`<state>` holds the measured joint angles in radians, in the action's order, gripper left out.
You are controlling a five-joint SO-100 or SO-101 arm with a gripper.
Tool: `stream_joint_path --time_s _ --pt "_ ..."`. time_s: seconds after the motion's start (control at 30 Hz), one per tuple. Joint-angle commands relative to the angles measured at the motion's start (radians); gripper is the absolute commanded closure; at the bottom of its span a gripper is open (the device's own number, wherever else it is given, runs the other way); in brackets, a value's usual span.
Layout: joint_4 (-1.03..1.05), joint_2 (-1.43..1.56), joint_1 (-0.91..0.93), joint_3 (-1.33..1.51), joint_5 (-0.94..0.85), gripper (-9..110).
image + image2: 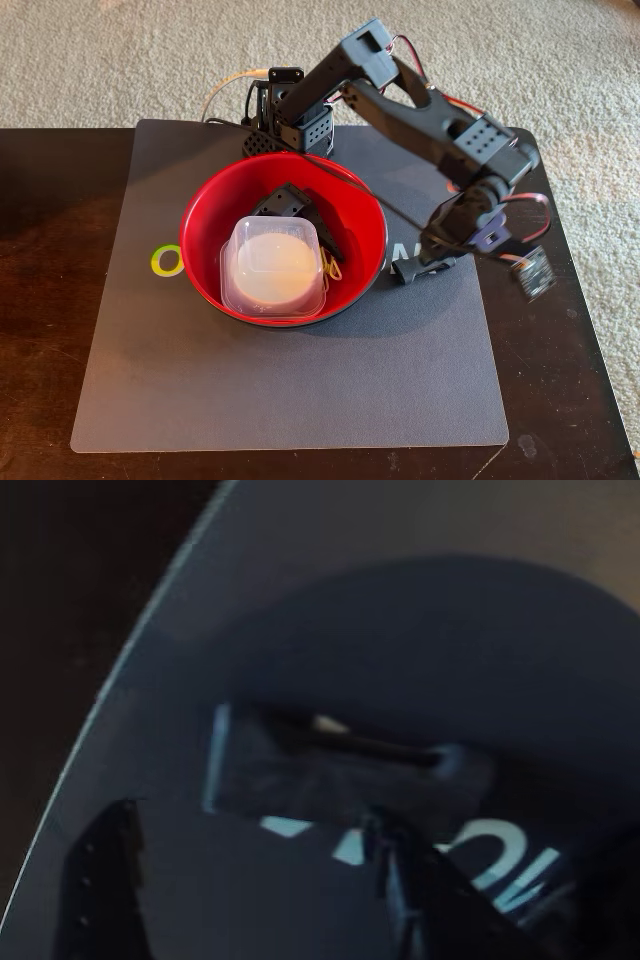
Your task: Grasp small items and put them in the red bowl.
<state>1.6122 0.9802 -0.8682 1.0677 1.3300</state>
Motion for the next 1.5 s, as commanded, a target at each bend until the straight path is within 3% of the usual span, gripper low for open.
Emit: stream_joint_path --time_s 0.0,0.57,0.9,1.03,1.47 --pt "-0.011 -0.026 -0.055 -0.097 -0.012 73" --pt "0.037 -0.054 0.1 -0.13 0.008 89" --pt "0.026 -0.094 0.087 -0.137 0.0 94" --pt "0.037 -0.167 0.077 -0.216 -0.028 101" --pt "0.084 -0.354 0.12 -0.644 -0.195 101"
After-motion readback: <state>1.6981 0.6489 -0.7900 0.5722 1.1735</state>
